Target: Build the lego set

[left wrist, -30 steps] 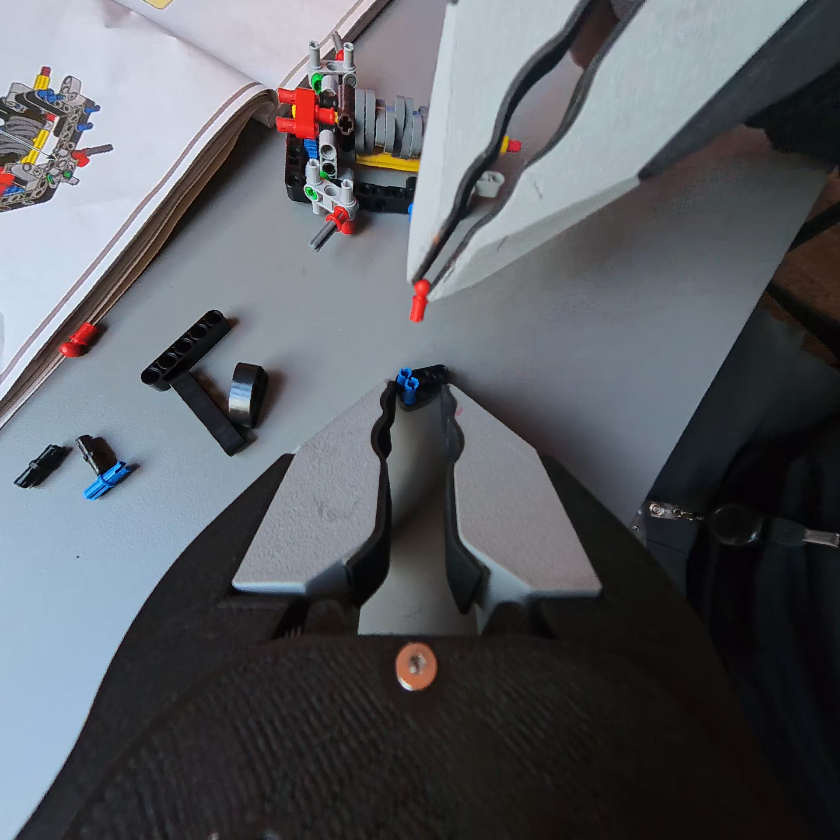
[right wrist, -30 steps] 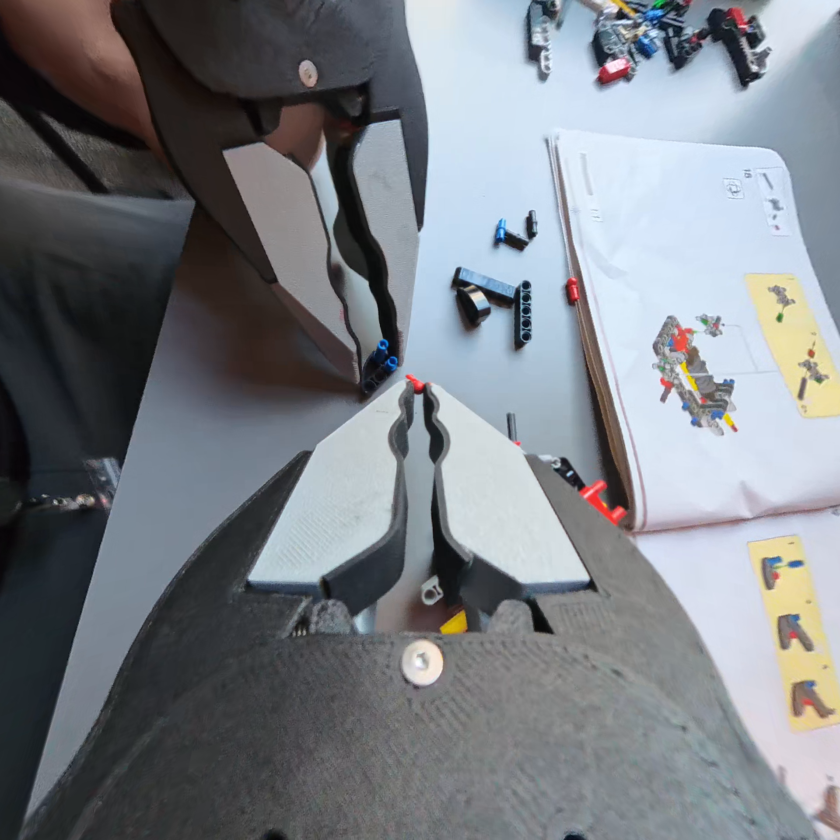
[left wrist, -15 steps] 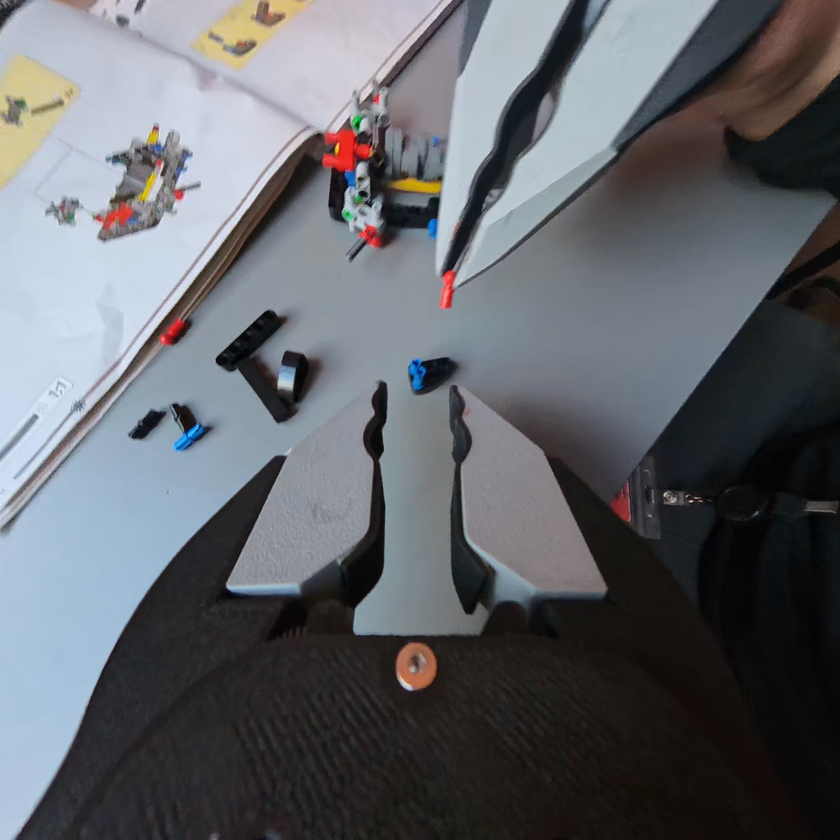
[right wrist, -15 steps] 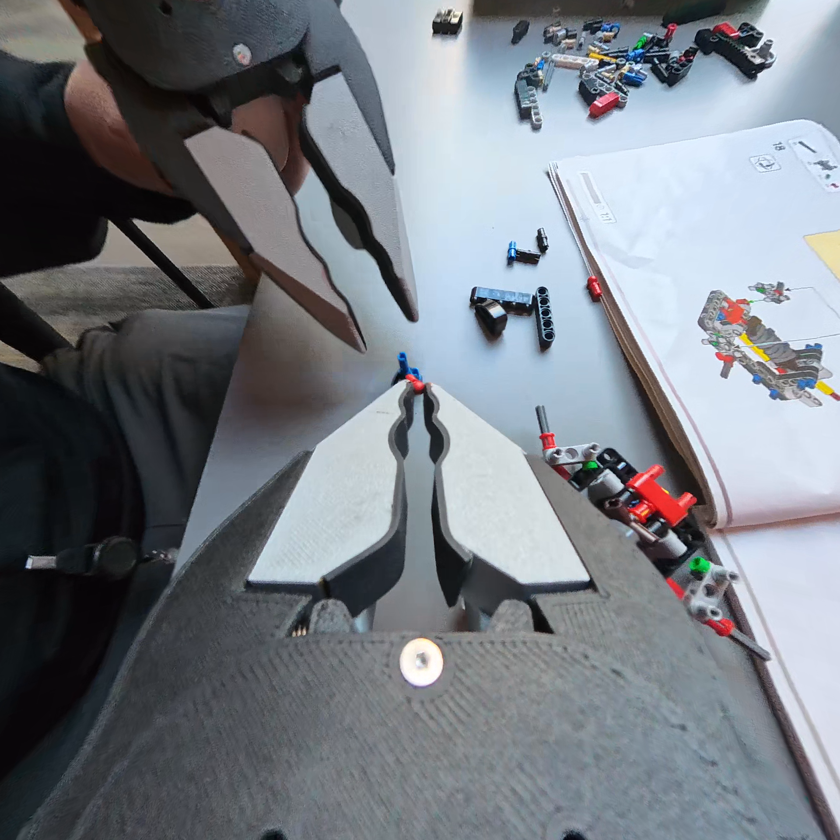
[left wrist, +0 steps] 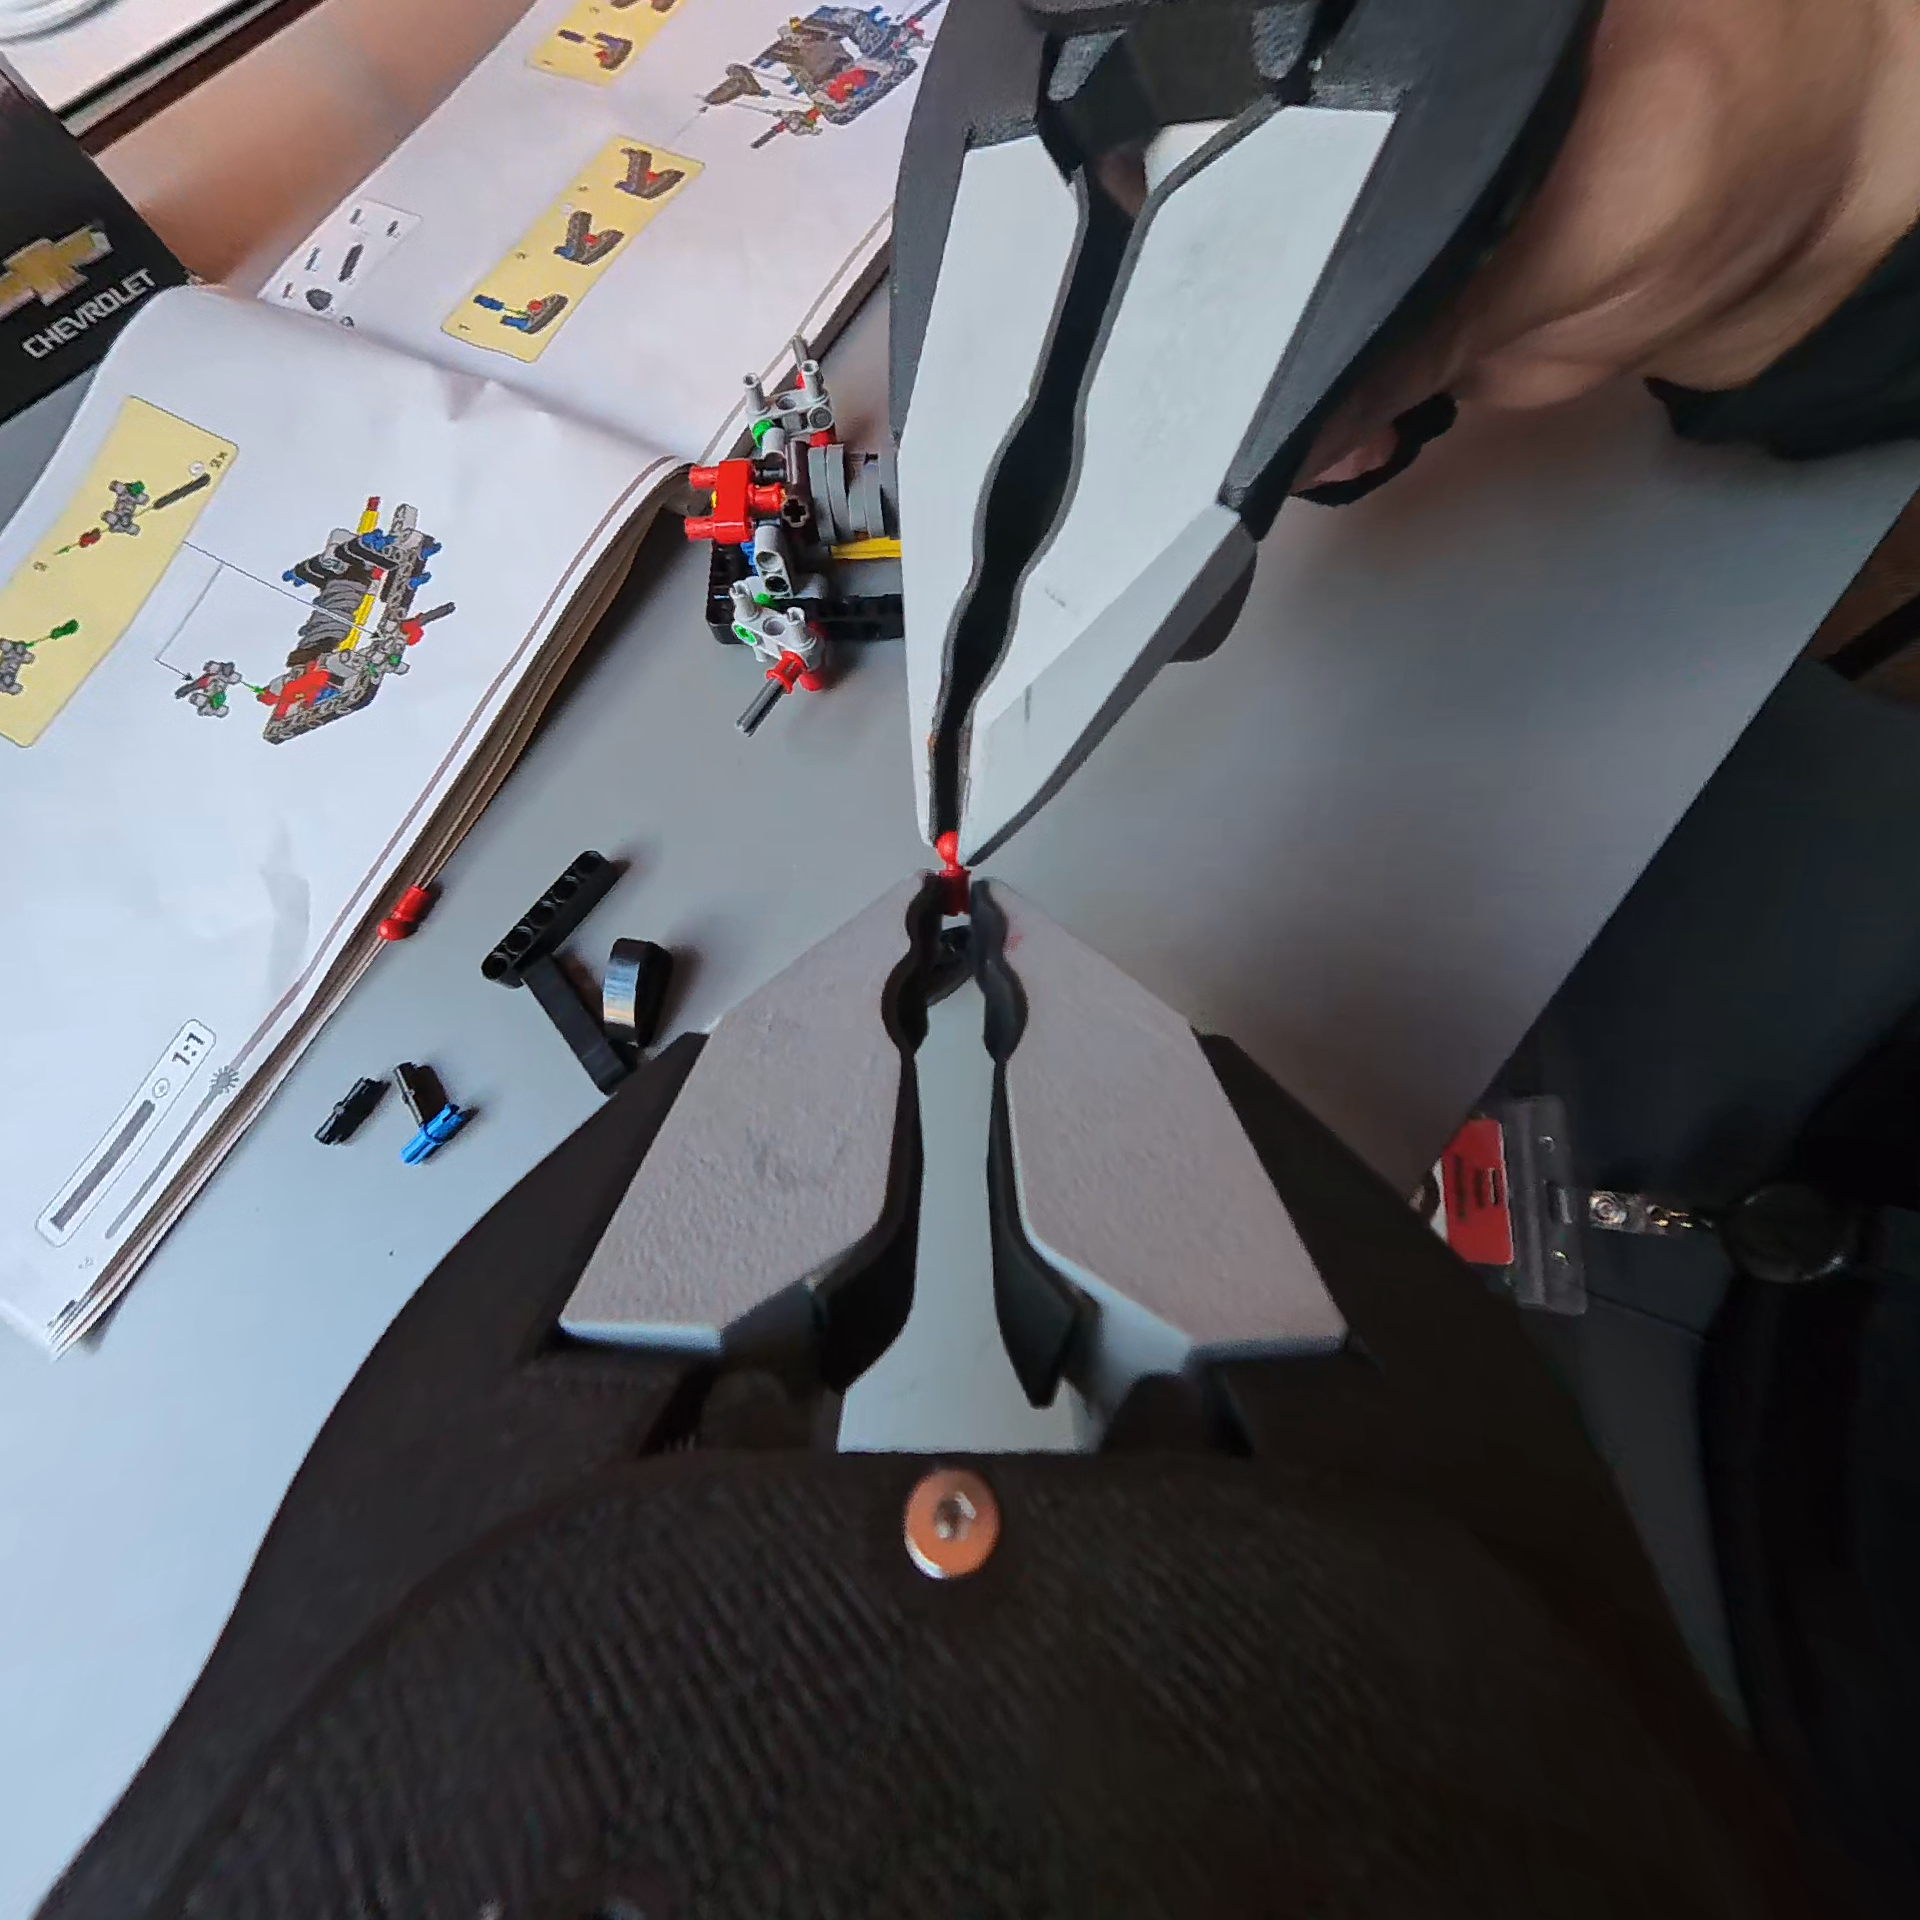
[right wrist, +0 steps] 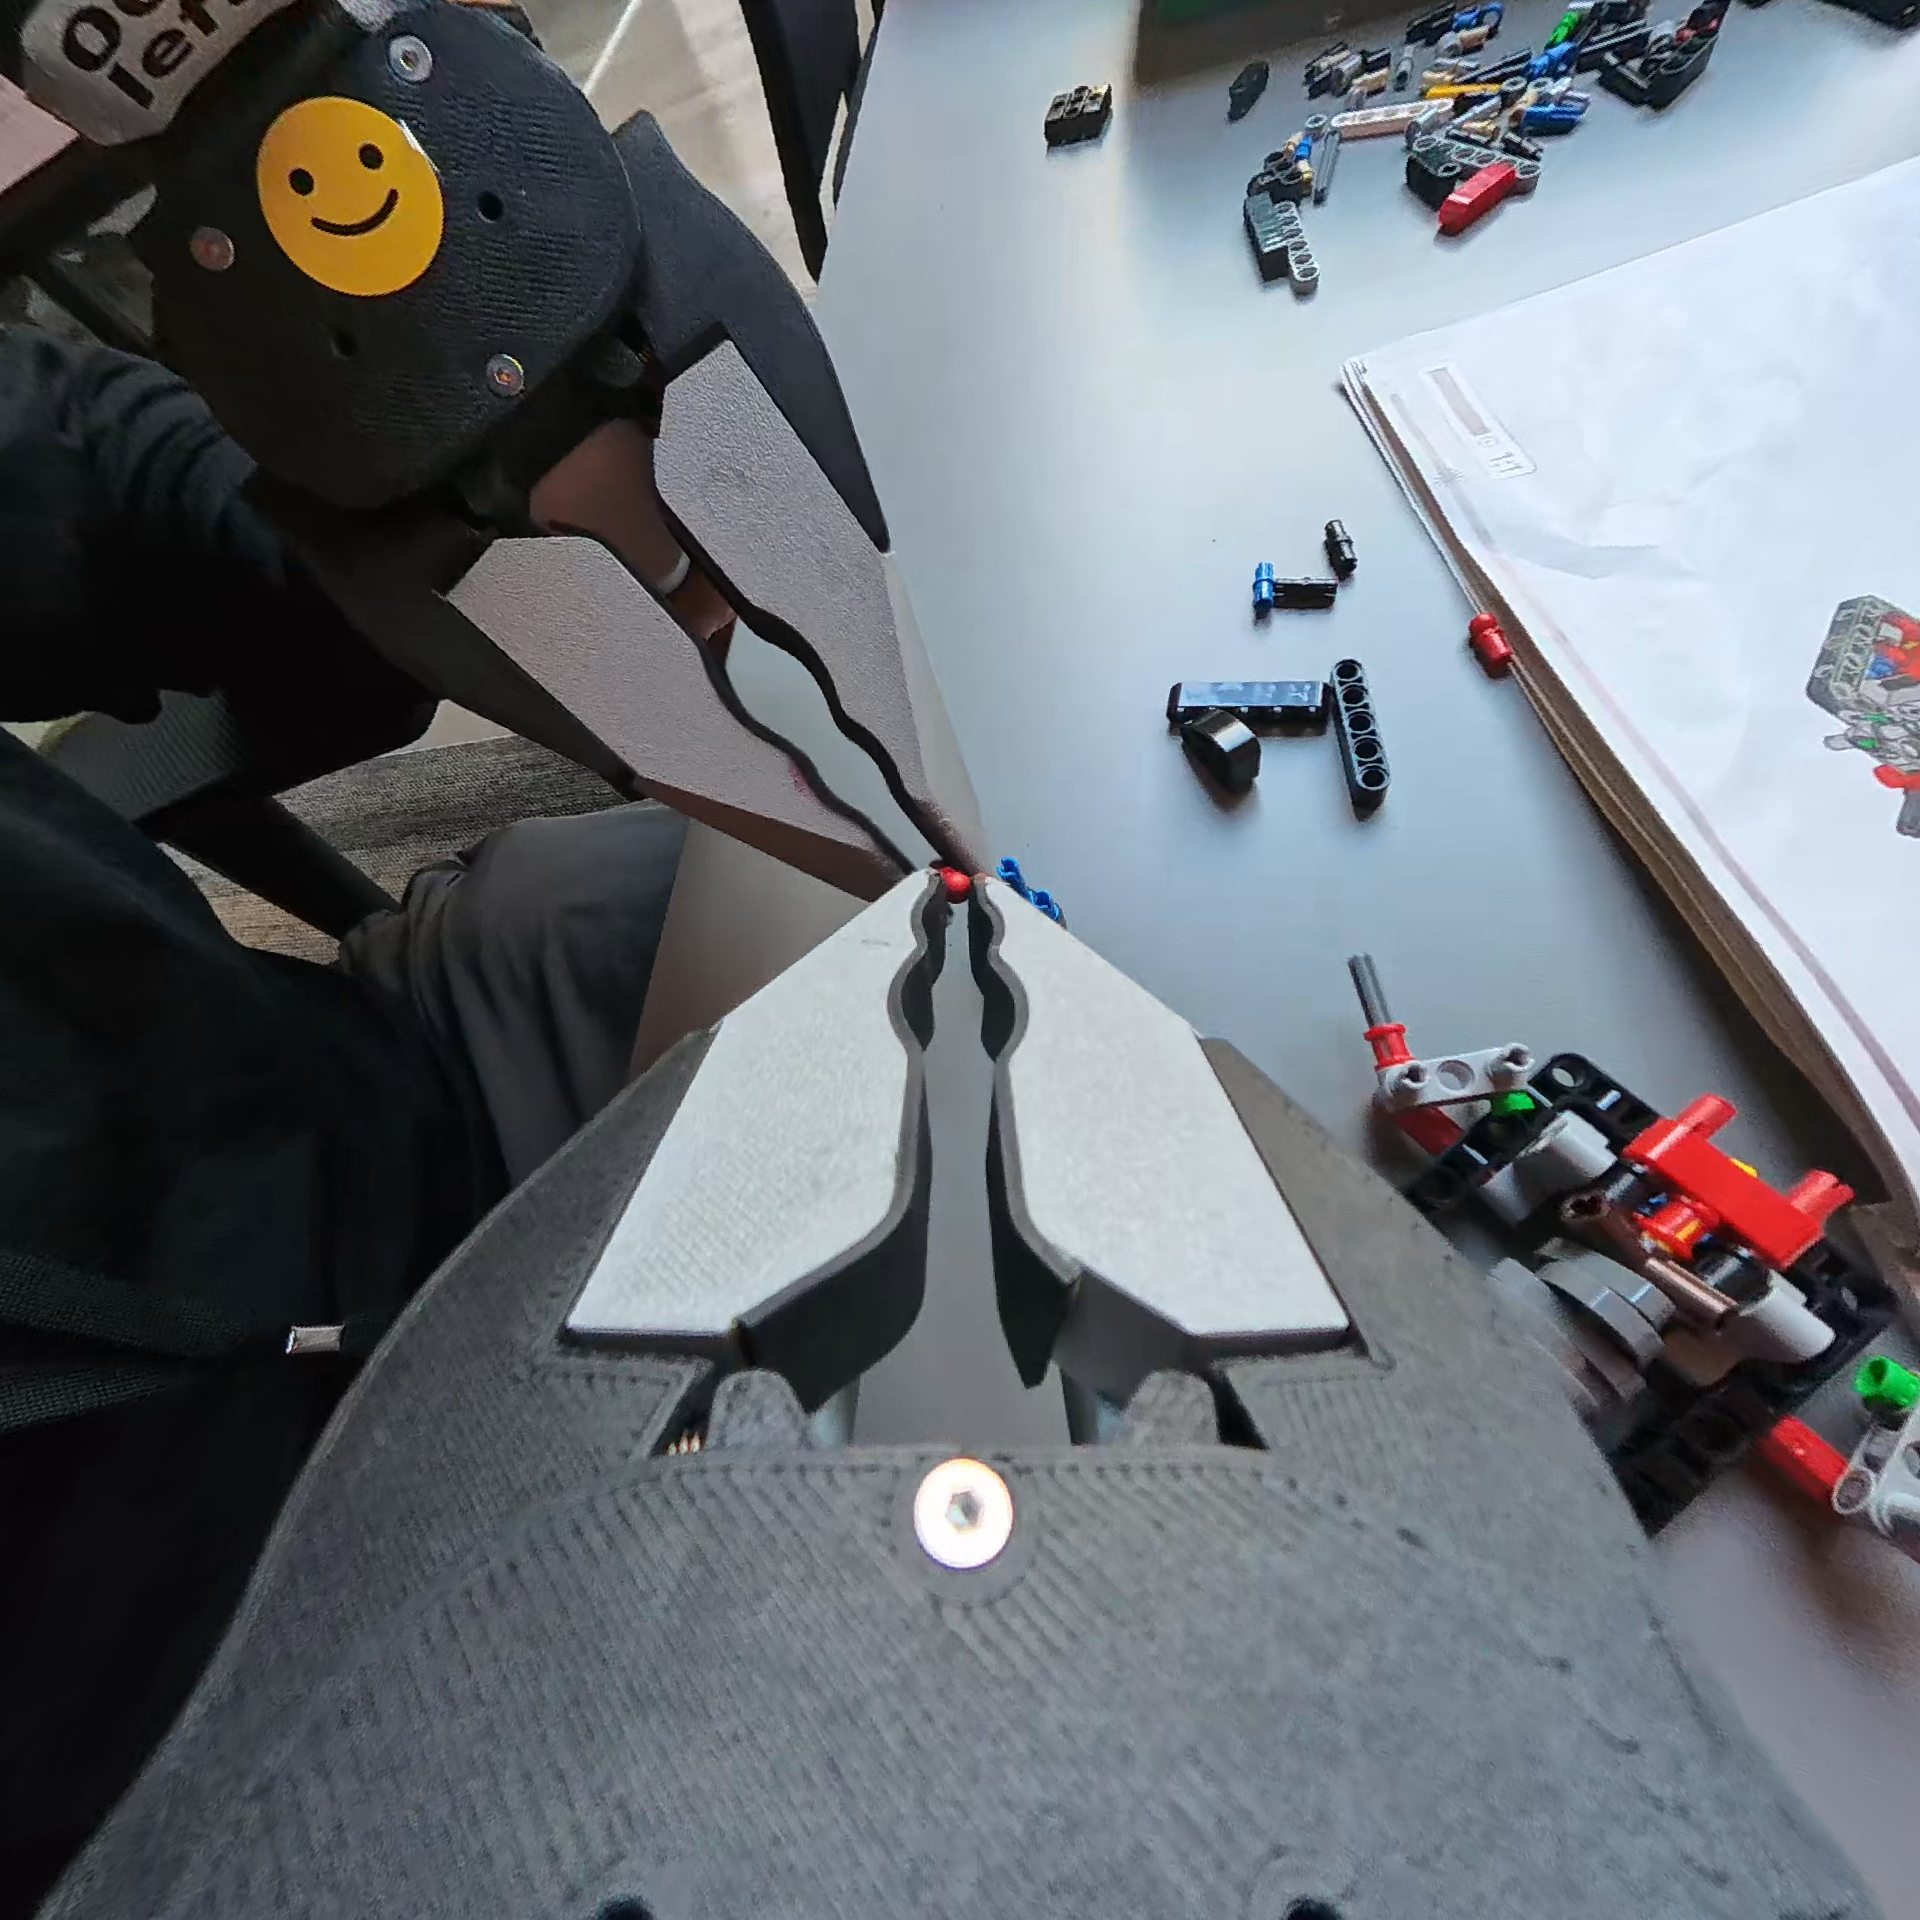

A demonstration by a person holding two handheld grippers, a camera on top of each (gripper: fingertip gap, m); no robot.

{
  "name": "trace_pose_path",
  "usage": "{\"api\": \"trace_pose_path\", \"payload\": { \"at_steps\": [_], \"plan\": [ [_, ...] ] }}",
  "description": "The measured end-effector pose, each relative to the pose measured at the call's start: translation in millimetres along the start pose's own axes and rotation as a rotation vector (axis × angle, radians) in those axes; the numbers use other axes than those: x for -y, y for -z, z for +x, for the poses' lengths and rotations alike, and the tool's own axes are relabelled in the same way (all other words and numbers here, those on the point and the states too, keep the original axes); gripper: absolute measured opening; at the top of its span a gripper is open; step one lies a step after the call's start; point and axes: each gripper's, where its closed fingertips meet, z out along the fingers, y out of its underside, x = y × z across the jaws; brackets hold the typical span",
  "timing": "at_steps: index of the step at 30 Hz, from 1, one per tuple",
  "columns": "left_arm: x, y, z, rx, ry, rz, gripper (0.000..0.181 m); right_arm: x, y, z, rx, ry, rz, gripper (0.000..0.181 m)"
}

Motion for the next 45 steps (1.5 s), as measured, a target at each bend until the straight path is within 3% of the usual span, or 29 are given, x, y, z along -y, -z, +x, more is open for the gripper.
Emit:
{"api": "trace_pose_path", "payload": {
  "at_steps": [5,10,16,42,45],
  "plan": [
    [1.0,-0.6,1.9,-0.025,-0.006,0.029,0.002,1.0,2.0,-3.6,0.021,0.057,0.015,0.002],
    [7.0,4.5,21.2,-0.218,-0.008,0.118,0.002,-1.1,10.5,-20.1,0.095,0.25,0.031,0.002],
    [2.1,10.6,37.1,-0.422,0.048,0.107,0.003,-4.0,13.1,-40.3,0.155,0.383,0.02,0.0],
    [0.6,16.9,44.5,-0.501,0.054,0.103,0.002,-9.4,8.5,-40.7,0.119,0.466,-0.013,0.0],
    [0.7,17.3,49.6,-0.532,0.057,0.1,0.002,-8.4,7.8,-41.9,0.119,0.473,-0.006,0.01]
  ]
}}
